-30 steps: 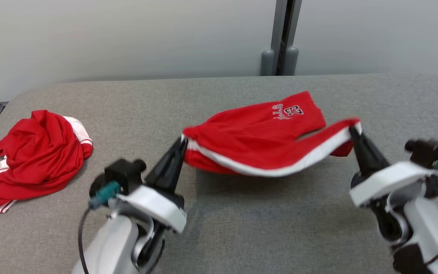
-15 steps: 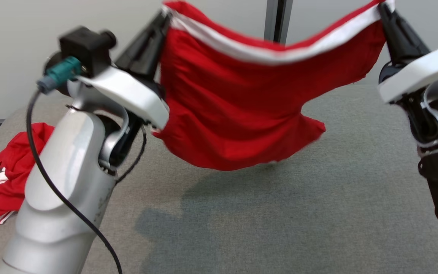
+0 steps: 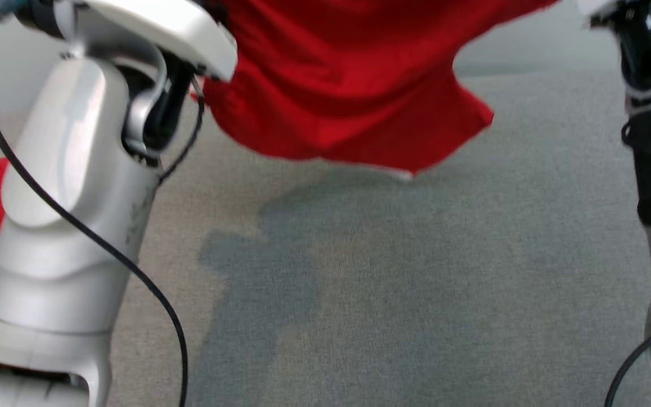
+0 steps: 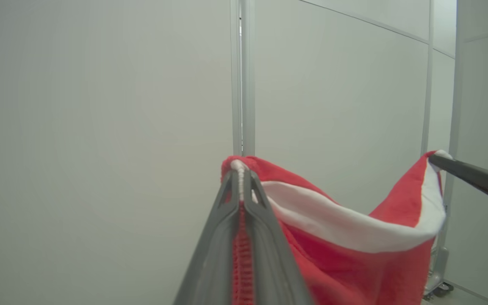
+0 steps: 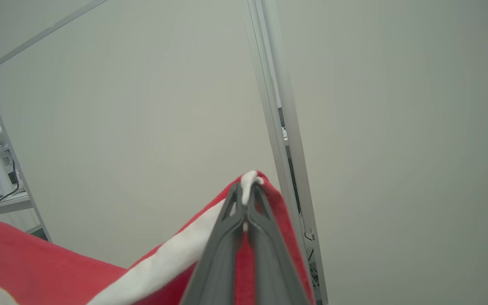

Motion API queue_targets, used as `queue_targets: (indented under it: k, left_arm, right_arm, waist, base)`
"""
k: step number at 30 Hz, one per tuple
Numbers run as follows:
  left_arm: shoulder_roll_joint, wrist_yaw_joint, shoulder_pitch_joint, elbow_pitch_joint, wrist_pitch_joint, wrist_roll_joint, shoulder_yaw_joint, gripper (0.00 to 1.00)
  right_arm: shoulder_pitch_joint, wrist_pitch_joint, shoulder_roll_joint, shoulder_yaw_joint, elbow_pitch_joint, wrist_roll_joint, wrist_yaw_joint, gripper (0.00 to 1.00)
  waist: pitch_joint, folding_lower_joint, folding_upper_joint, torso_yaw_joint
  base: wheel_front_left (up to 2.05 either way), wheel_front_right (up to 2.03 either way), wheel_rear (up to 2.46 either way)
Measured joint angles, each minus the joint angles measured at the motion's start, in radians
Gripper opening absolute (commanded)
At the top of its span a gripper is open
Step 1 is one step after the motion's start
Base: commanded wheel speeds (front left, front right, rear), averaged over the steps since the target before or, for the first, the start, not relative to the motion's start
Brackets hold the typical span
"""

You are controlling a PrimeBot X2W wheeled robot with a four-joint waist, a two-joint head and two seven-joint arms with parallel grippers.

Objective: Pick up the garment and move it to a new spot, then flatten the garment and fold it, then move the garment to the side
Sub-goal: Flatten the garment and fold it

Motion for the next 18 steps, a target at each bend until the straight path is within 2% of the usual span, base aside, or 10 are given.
queue_targets:
  k: [7,11,14,18]
  left_arm:
    - [0.021,-0.011,-0.245,0.123,-0.053,0.025,0.028,0.0]
    - [0.033,-0.002,-0.417,0.216,-0.123,0.067,0.038,0.0]
    - [0.029,0.002,-0.533,0.289,-0.196,0.084,0.045,0.0]
    - [0.01,-0.014,-0.652,0.374,-0.275,0.085,0.065,0.0]
  right_arm:
    - [-0.265,-0.048,0.018,-0.023,0.136,-0.047,0.0,0.0]
    - [-0.421,-0.11,0.036,-0.063,0.235,-0.007,0.0,0.0]
    - [-0.517,-0.193,0.047,-0.057,0.289,0.006,0.0,0.0]
    - [-0.593,-0.318,0.05,-0.018,0.342,0.033,0.0,0.0]
  waist:
    - [0.155,0.0,0.0,-0.021]
    - [0.261,0.0,0.0,-0.036]
    - [0.344,0.0001,0.0,-0.049]
    - [0.452,0.0,0.0,-0.065]
  base:
    - [0.0,0.0,0.0]
    - [0.0,0.0,0.0]
    - [0.0,0.0,0.0]
    - [0.0,0.0,0.0]
